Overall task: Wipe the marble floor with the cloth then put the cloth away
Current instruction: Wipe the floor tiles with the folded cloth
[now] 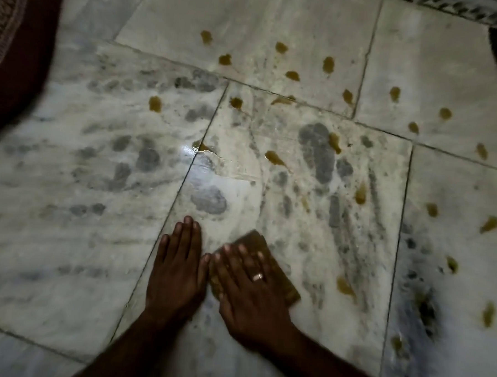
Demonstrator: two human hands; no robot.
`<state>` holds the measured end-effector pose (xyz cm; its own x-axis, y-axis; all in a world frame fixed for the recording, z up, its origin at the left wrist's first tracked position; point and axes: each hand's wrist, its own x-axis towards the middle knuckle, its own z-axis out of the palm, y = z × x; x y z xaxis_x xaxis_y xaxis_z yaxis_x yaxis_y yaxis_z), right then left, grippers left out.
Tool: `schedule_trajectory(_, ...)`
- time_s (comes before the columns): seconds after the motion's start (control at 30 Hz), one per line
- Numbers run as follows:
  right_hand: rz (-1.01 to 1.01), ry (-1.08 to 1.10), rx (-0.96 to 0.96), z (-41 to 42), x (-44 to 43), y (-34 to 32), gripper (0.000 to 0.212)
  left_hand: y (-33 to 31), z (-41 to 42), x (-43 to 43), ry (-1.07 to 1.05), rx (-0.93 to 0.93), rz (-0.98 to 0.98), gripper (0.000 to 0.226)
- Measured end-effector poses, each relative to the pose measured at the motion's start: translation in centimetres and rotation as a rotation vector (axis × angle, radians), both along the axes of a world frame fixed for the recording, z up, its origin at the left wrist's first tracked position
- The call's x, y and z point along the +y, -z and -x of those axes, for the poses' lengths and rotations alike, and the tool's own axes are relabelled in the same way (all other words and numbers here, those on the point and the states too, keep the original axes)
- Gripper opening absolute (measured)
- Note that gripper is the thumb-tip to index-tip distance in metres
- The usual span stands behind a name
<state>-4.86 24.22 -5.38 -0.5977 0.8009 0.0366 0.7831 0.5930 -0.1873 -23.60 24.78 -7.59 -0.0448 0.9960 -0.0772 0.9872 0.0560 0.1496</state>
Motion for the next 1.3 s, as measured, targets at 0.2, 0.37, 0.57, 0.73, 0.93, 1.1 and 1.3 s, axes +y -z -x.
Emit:
schedule_trajectory(0.2, -0.051, 0.218, 0.007, -2.1, 8.7, 1.0, 0.058, -0.5, -0.5, -0.1, -0.025, -0.004, 0.021, 0.068)
schedule_trajectory(0.37, 0.000, 0.462, -0.083, -9.0, 6.0, 0.5, 0.060, -0.8, -0.4, 0.0, 0.020, -0.001, 0.035, 0.068)
schedule_trajectory(0.57, 0.017, 0.422, -0.119, -8.6, -8.5, -0.3, 0.062, -0.8, -0.5, 0.1, 0.005, -0.011, 0.020, 0.068)
schedule_trajectory(0.73, 0.003, 0.110, -0.017, -4.8, -5.5, -0.2, 0.066, -0.3, -0.5, -0.1, 0.029, -0.025, 0.002, 0.068)
schedule_trajectory(0.93, -0.006, 0.434, -0.030, -10.5, 2.6, 0.9, 0.058, -0.5, -1.1, -0.3, 0.051, -0.061, 0.038, 0.071)
schedule_trajectory(1.1, 0.020, 0.748, -0.148, -18.7, -0.9, 0.6, 0.060, -0.8, -2.8, -1.5, 0.134, -0.067, 0.054, 0.072)
schedule_trajectory(1.3, 0.056, 0.769, -0.219, -18.0, -13.1, -0.5, 0.062, -0.3, -5.9, -3.7, 0.285, -0.069, -0.006, 0.069)
